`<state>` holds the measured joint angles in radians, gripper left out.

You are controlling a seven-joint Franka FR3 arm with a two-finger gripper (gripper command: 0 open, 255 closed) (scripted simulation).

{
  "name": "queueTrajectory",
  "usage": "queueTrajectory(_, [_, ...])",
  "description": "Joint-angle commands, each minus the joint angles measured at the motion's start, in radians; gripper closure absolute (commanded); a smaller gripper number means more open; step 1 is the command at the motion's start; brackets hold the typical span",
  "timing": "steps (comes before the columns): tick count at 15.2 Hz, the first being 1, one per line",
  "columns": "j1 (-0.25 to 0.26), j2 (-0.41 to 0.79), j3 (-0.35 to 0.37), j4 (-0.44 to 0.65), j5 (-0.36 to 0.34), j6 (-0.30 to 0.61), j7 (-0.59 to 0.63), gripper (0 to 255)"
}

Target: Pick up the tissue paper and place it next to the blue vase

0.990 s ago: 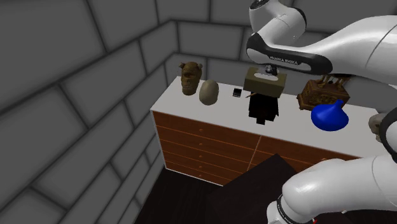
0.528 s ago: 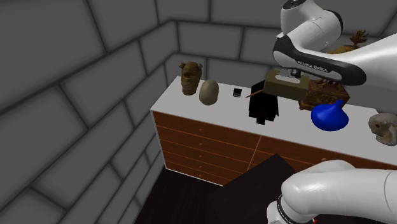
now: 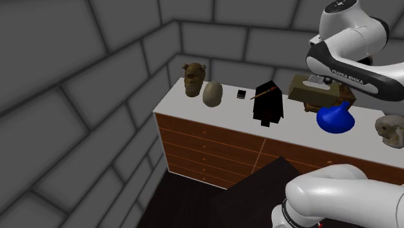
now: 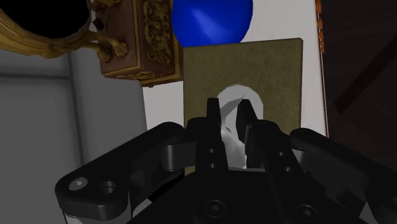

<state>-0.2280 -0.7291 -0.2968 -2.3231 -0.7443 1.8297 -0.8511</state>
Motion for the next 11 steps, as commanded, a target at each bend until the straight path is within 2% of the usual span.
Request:
queueTrajectory(1, [-0.017,-0.032,-0.036,-0.010,-0.021,0.007,-0.046,255])
queueTrajectory(11, [-0.086,-0.108,-0.250,0.002,-0.126,0.083,-0.267,255])
